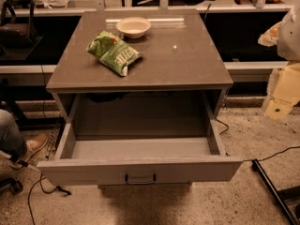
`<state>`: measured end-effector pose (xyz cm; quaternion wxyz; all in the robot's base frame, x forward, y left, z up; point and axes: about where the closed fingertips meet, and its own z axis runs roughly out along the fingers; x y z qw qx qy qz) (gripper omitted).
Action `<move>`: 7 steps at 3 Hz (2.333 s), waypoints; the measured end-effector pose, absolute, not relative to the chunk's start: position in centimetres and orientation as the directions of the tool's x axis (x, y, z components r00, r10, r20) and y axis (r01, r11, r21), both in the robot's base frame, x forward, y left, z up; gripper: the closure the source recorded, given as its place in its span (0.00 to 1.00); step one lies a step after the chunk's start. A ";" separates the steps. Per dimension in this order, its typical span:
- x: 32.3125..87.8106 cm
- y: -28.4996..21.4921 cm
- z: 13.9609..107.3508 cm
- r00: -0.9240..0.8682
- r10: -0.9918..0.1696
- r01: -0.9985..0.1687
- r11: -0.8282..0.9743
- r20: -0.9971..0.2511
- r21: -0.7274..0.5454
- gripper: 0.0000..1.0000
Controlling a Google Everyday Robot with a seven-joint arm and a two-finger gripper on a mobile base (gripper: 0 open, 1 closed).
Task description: Close top drawer
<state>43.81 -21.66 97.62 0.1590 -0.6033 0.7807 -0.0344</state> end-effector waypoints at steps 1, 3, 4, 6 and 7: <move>43.8 -21.7 97.6 -0.225 -0.951 -0.930 0.275 -0.213 -0.245 0.00; 41.6 -22.5 86.2 -0.441 -0.859 -0.890 0.456 -0.259 0.003 0.00; 38.9 -23.1 79.5 -0.585 -0.782 -0.809 0.580 -0.213 0.094 0.02; 36.0 -22.0 69.8 -0.696 -0.702 -0.718 0.678 -0.153 0.157 0.55; 36.3 -21.5 67.2 -0.721 -0.679 -0.693 0.705 -0.138 0.152 0.78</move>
Offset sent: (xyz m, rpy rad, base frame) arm -0.0175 -0.0143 -0.1541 0.1966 0.3482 -0.2140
